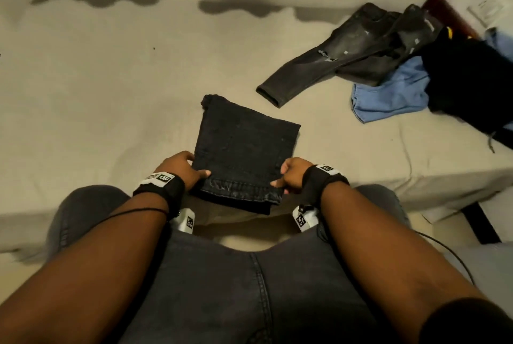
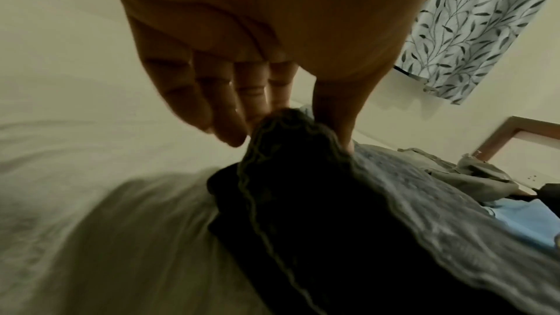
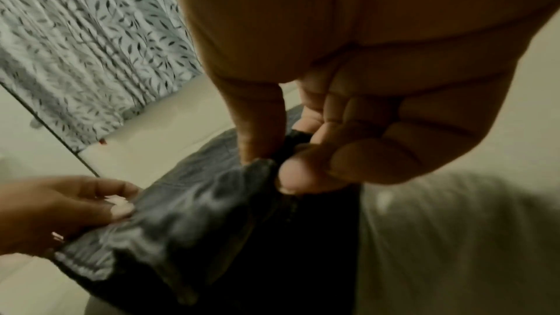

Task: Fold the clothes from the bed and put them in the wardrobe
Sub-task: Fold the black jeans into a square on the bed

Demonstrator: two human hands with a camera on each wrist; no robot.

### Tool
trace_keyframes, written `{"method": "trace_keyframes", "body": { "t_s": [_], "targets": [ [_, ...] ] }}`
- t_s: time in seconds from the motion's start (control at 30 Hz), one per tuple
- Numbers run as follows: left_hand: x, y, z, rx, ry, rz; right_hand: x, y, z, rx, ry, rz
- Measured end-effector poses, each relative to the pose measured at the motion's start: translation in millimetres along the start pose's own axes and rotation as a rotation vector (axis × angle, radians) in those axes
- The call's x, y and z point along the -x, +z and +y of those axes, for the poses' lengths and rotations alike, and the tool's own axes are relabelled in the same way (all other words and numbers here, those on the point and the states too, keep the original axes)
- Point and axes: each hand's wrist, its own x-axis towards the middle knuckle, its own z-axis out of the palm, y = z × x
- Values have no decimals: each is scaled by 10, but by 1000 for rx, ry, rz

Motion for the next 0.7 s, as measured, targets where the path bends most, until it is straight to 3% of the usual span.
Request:
{"method": "trace_keyframes", "body": {
  "t_s": [0.07, 0.17, 0.27, 0.43, 0.5, 0.6, 0.7],
  "targets": [
    [-9, 26, 44, -4, 3, -45, 10, 2, 3, 210, 11, -28],
    [-71, 86, 73, 114, -30, -47, -58, 44, -5, 216, 11, 40],
    [-115, 139, 104, 206, -67, -79, -149, 87, 32, 0, 40, 145],
    [-171, 132, 142, 263, -166, -159, -337, 168, 118, -384, 162, 152],
    [-149, 101, 184, 386, -206, -215, -331, 108, 22, -286, 127, 96],
    [-14, 80, 255, 709, -316, -433, -203, -100, -105, 2, 78, 89],
    [100, 95, 216, 569, -332, -578, -226, -285, -24, 240, 83, 84]
  ]
}}
